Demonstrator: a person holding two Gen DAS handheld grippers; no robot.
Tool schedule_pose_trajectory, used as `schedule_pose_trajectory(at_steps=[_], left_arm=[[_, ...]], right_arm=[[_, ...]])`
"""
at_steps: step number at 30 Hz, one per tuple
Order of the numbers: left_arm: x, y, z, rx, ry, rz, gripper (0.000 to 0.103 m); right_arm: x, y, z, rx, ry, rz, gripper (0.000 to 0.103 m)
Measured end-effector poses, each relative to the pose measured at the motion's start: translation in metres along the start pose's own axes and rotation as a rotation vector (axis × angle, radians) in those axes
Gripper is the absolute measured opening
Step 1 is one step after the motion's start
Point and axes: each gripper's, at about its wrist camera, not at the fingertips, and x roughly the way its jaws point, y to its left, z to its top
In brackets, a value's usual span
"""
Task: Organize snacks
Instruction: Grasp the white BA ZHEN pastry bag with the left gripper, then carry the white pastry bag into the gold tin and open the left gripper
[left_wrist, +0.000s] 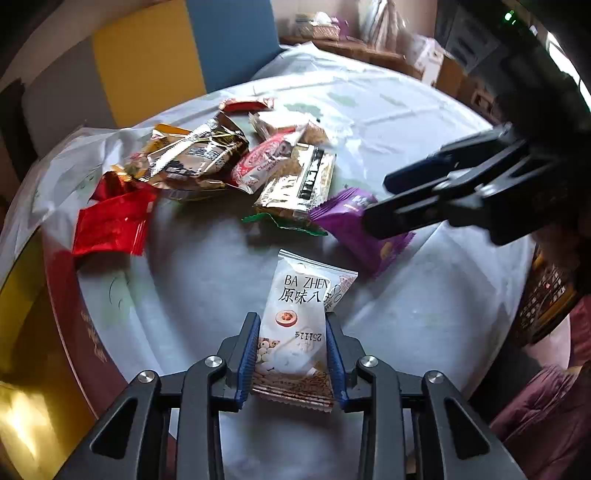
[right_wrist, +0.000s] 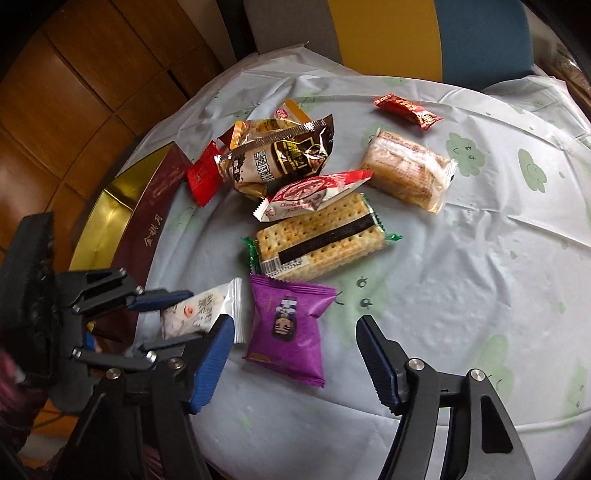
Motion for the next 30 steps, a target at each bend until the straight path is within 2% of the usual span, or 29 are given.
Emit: schedule_pose_trajectory(at_steps=[5,7,9,10,13,20,22,28,30], left_arm=[[-0.037,0.005,-0.014,-0.098,-0.086,-0.025,0.034],[-0.049,0.012,-0.017,-0.135,-0.121,0.002,0.034],[-0.064,0.019,-0.019,-0.195,-0.158,-0.031,0.034],[-0.071,0.022,-0.021,-0.209,-0.173,-0.022,0.034],[-0.086,0.033,-0.022,-0.245,-0.213,0.02,0.034],[-0.115,0.077,-0.03,-0.436,-0.291,0.083,0.034],[-0.122,0.092,-0.035,-0.488,-0.307,0.125,0.034],[-0.144,0.145,-0.059,-0.713,-0.354,0.231,0.034],[-0.145,0.162,-0.066,-0.784,-0.335,0.282,0.034]], right_arm=[[0.01,0.021,-0.004,-0.04,-0.008,-0.04,0.068],[0.014,0.029,-0.005,-0.061,-0.014,-0.067,0.068],[0.017,0.035,-0.006,-0.073,-0.016,-0.083,0.068],[0.02,0.039,-0.007,-0.083,-0.018,-0.091,0.068],[0.028,0.047,-0.011,-0.107,-0.018,-0.131,0.065],[0.024,0.032,-0.017,-0.027,-0.04,-0.101,0.062],[0.02,0.028,-0.019,-0.008,-0.046,-0.095,0.057],[0.01,0.01,-0.024,0.048,-0.067,-0.062,0.054],[0.007,0.008,-0.025,0.047,-0.072,-0.063,0.054]])
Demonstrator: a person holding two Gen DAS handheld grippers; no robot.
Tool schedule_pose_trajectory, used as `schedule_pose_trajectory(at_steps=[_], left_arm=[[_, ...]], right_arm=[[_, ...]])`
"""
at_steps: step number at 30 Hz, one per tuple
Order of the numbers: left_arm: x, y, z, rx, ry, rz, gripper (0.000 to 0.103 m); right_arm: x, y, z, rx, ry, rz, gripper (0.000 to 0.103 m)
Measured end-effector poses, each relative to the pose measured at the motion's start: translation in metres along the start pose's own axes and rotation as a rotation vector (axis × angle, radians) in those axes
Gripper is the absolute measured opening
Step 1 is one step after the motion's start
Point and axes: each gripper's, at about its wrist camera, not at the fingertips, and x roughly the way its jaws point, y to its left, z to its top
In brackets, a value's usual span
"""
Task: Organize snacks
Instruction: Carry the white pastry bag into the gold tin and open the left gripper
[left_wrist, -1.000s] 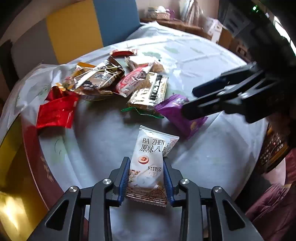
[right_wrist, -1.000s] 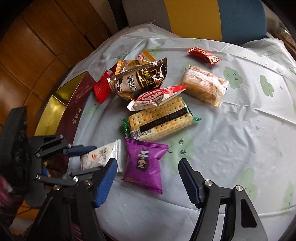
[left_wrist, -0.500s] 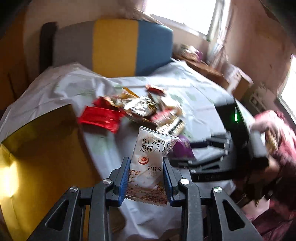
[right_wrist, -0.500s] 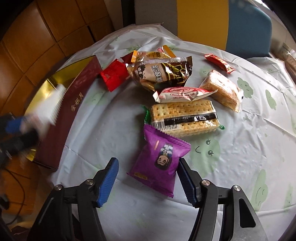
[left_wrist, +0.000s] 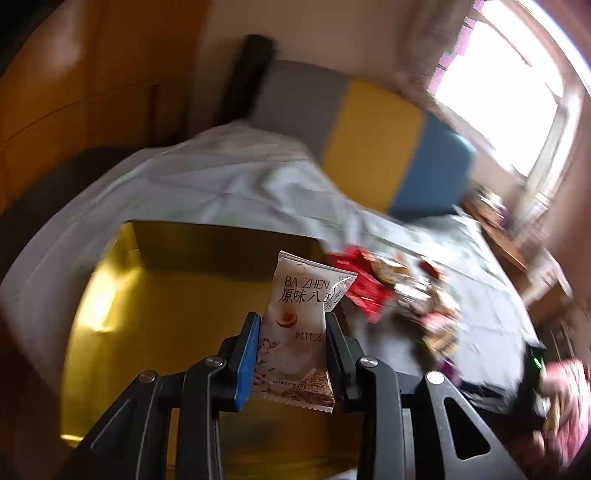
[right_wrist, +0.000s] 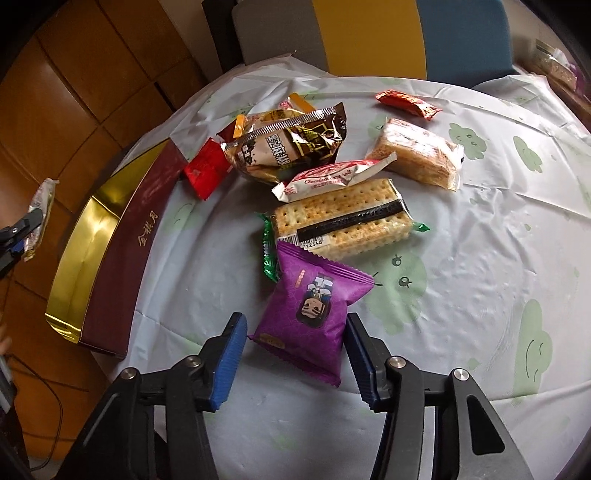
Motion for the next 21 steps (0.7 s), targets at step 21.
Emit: schedule_pose_trajectory(at_steps=[21], left_arm=[[0.042,0.031,-0.009,-0.163,0.095,0.194,0.044]], right_arm=[[0.007,0.004,-0.002,0.009,-0.018,-0.018,0.056]])
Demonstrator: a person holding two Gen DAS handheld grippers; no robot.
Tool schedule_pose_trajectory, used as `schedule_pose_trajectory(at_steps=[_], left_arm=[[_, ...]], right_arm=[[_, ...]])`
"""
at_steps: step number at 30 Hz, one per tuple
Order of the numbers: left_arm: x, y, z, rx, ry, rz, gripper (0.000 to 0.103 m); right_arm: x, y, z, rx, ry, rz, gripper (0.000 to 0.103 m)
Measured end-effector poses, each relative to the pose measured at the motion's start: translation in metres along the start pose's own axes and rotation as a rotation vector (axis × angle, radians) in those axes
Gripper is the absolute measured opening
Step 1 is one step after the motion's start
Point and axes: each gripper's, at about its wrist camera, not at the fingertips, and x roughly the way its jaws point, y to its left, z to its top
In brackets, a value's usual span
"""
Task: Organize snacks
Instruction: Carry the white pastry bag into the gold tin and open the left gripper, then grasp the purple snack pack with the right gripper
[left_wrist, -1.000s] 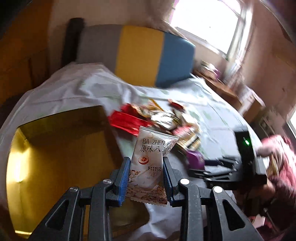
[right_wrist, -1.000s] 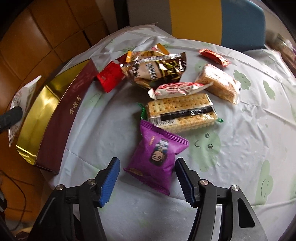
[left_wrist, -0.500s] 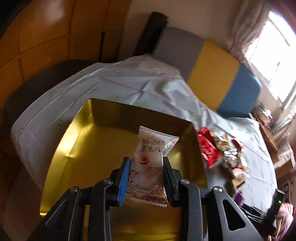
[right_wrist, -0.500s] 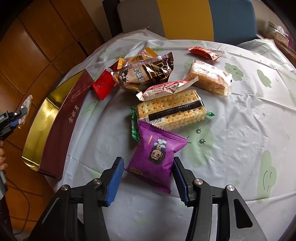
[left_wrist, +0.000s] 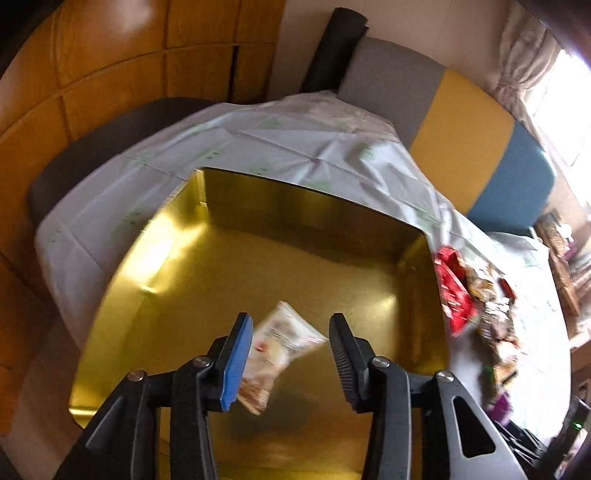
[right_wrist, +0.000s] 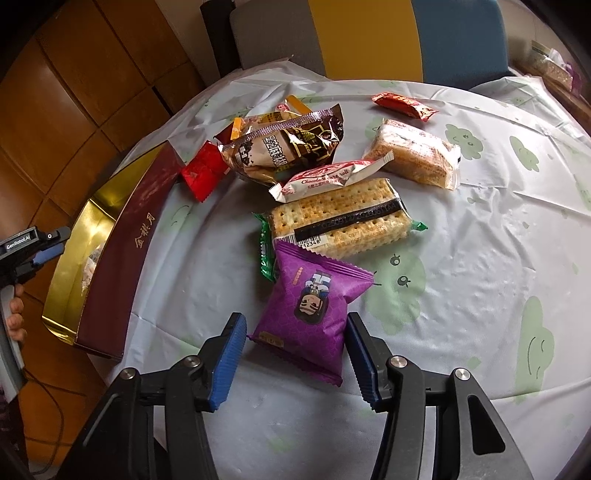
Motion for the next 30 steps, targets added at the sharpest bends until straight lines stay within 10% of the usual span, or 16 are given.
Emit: schedule_pose_trajectory(at_steps=[11,22,30], left_arm=[[-0.002,-0.104,-0.008,0.153,0.079,-0.29,0.044],[0.018,-0.166,-0.025,0.293,0.103,-0.258,0.044],[0.02,-0.175,-0.062,0.452,0.077,-0.203,0.044]], right_arm=[[-0.001,0.0,-0.004,0.005,-0.015,-0.006,0.056],[-0.006,-0.015,-0.002,0.098,-0.023,0.075,0.057],[-0.007,-0.025,-0.003,0.123,-0.048,0.067,0.04]])
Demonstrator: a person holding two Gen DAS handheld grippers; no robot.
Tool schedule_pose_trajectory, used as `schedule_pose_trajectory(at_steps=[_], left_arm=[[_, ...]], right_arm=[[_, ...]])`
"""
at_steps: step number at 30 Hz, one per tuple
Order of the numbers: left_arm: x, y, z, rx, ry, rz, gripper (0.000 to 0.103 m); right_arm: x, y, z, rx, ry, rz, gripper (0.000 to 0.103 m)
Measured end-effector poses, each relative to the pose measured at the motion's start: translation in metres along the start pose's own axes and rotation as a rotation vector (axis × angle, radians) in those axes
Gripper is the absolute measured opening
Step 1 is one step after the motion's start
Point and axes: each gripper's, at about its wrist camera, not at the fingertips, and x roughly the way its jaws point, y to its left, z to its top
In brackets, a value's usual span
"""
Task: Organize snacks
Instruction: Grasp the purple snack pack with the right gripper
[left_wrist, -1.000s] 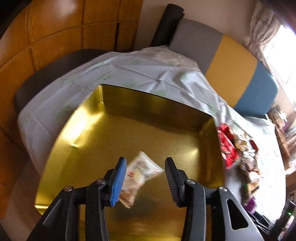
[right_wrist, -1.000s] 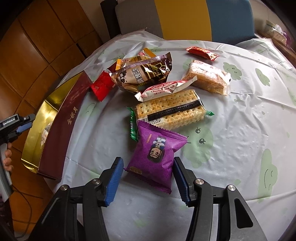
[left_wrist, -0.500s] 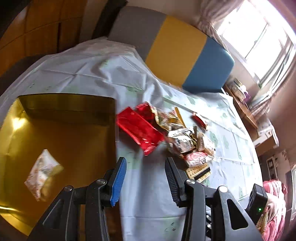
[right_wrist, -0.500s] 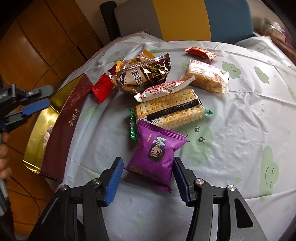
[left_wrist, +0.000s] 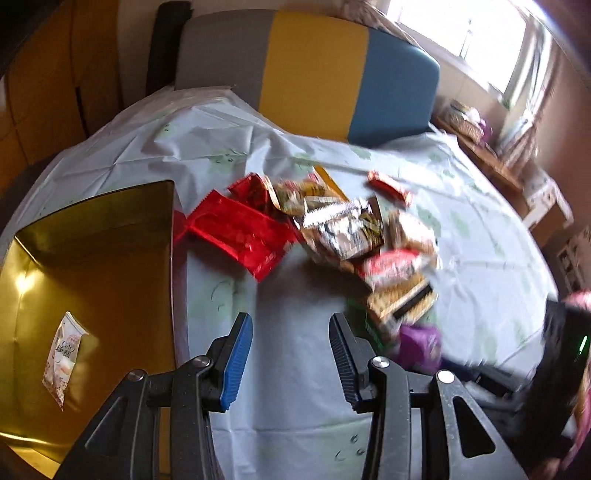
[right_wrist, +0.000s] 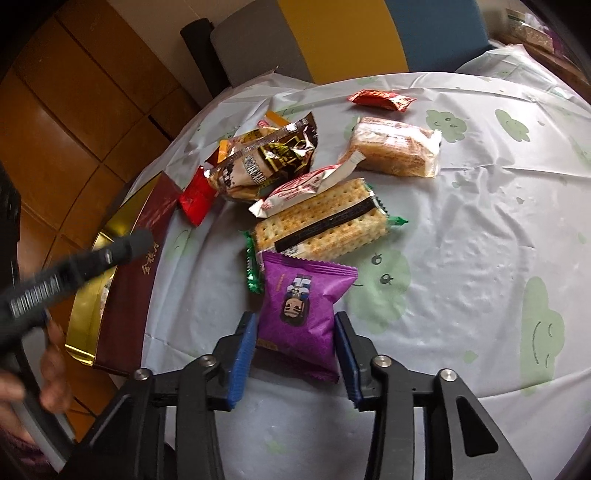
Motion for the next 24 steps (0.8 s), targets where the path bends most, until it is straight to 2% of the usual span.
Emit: schedule_pose_trajectory(at_steps=[5,13,19,24], left_arm=[[-0.006,-0.01,-0.03,0.105,-0.017,0.014,0.044],[-0.031,-0.017,-0.077,0.279,-0.058,-0.051,0.044],[-0.052,-0.009,-0.093,0.307,-0.091,-0.117,0.044],[-0.071,0.003,-0.107,0.322,-0.13,-0.126,0.044]], right_arm=[[-0.002,0.003,0.001,-0.023,0.004,-0.014,0.039],[-0.022,0.024,0.027,-0.108,-0.026,0.011,0.039],[-0.023,0.073,0.043,-0.225,-0.018,0.054,0.039],[-0.009,0.144,0.053,-0.38,0.003,0.133,0.039]])
